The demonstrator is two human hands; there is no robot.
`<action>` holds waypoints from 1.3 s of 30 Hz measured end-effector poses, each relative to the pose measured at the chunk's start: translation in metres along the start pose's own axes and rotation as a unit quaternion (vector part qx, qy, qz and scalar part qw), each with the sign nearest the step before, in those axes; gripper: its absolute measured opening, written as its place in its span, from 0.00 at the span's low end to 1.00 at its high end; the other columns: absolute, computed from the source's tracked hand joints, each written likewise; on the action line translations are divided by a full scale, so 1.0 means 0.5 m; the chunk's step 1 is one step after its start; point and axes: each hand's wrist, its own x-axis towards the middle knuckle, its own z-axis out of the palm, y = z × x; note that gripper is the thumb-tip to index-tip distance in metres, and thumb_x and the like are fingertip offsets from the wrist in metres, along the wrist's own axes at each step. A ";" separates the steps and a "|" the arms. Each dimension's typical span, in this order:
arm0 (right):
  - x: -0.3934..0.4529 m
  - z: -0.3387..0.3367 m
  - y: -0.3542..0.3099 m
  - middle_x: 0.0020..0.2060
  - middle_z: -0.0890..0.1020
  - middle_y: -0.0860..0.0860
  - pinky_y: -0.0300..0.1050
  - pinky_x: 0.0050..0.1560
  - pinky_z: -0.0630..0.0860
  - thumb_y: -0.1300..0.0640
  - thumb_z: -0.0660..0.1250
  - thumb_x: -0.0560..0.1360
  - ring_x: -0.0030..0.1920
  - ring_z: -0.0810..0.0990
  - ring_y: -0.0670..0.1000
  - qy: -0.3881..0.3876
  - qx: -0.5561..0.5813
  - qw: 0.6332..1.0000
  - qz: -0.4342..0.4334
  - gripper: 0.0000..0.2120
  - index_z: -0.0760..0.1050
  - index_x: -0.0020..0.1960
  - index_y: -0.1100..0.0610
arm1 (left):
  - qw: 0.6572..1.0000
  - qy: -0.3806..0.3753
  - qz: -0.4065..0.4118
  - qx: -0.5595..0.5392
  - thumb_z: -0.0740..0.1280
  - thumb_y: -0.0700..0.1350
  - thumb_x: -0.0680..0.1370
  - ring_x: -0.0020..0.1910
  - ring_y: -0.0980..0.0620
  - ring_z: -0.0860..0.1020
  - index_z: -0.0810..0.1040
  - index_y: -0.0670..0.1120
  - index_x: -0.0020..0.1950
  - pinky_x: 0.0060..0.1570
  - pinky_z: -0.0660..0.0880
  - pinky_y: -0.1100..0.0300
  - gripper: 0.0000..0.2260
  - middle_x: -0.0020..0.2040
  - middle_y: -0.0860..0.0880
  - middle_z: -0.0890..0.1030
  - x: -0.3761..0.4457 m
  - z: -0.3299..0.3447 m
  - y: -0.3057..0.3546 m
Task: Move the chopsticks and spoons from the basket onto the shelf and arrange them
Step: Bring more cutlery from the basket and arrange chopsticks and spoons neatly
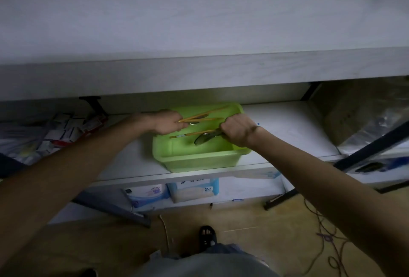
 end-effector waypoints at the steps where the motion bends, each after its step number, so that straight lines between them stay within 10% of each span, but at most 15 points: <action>1: -0.011 -0.007 -0.001 0.54 0.82 0.55 0.46 0.48 0.72 0.51 0.55 0.84 0.55 0.81 0.57 0.005 0.007 1.000 0.016 0.15 0.77 0.57 0.56 | 1.000 0.016 0.002 -0.005 0.58 0.55 0.85 0.41 0.45 0.76 0.77 0.44 0.44 0.43 0.73 0.55 0.18 0.40 0.44 0.77 -0.012 -0.005 0.001; 14: -0.206 -0.021 -0.023 0.42 0.78 0.55 0.47 0.41 0.67 0.42 0.59 0.80 0.45 0.77 0.60 -0.024 0.317 0.913 0.257 0.19 0.74 0.45 0.57 | 0.938 0.129 0.077 -0.311 0.63 0.46 0.84 0.27 0.53 0.71 0.75 0.48 0.41 0.26 0.68 0.61 0.12 0.35 0.50 0.78 -0.137 0.056 0.042; 32: -0.706 0.089 0.150 0.32 0.76 0.50 0.58 0.37 0.73 0.41 0.56 0.83 0.33 0.76 0.51 0.245 0.438 0.836 0.221 0.18 0.66 0.40 0.51 | 0.917 0.278 0.162 -0.235 0.64 0.49 0.83 0.27 0.58 0.75 0.78 0.45 0.41 0.32 0.71 0.58 0.13 0.27 0.54 0.76 -0.228 0.121 0.592; 39: -0.935 0.134 0.313 0.27 0.72 0.52 0.52 0.30 0.68 0.44 0.59 0.83 0.28 0.71 0.50 0.415 0.552 0.671 0.271 0.22 0.68 0.39 0.59 | 0.853 0.282 0.252 -0.360 0.64 0.47 0.84 0.25 0.55 0.71 0.76 0.41 0.41 0.28 0.67 0.63 0.14 0.27 0.50 0.76 -0.206 0.069 0.991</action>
